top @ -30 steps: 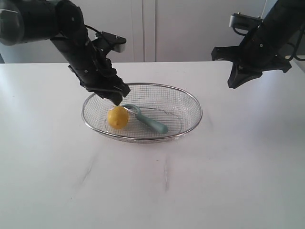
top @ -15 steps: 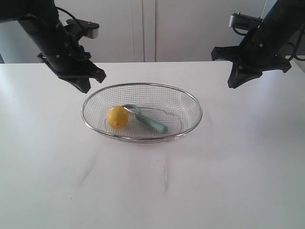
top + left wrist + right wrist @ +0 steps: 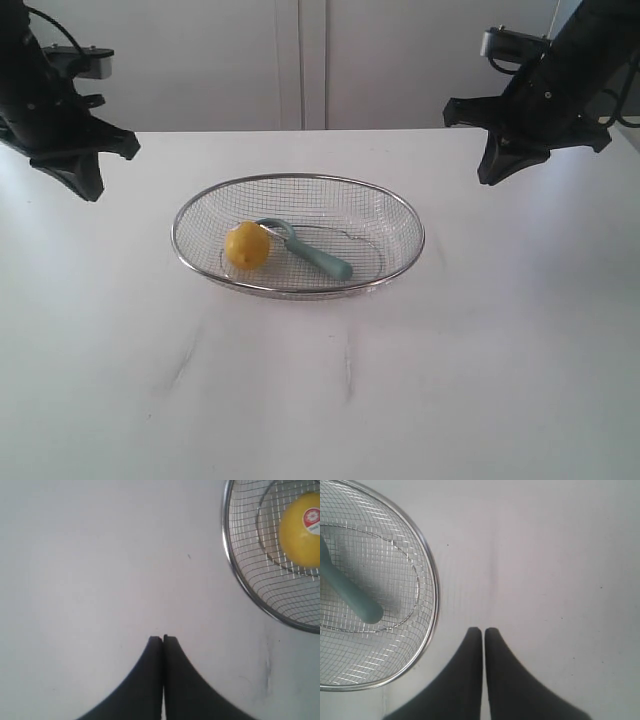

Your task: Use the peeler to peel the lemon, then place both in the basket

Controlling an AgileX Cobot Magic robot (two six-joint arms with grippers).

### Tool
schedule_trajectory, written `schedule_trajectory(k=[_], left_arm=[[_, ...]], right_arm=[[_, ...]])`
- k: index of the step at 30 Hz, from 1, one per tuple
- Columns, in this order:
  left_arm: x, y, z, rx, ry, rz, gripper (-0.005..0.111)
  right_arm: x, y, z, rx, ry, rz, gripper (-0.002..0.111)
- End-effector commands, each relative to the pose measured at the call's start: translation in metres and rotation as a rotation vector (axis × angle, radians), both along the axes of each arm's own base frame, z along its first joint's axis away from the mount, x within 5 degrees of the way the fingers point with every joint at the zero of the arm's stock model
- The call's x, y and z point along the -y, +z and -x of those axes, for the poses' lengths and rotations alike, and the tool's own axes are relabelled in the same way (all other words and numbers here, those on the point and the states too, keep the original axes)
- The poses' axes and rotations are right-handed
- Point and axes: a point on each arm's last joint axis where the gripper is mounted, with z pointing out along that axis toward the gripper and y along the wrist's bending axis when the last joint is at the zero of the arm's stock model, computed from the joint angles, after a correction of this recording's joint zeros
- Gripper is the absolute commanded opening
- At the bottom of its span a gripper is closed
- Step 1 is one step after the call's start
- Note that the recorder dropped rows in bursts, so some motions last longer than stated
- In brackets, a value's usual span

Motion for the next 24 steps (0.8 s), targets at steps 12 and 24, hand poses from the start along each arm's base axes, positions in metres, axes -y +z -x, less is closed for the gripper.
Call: schedule_trajectory(k=[12,24], left_arm=[[-0.018,0.012,0.059,0.121,0.046,0.029,0.0],[-0.026,0.04,0.106,0.222,0.003,0.031,0.0]], right_arm=[[0.002,0.006,0.001,0.018,-0.005,0.0,0.003],[0.002,0.006,0.001,0.018,-0.005,0.0,0.003]])
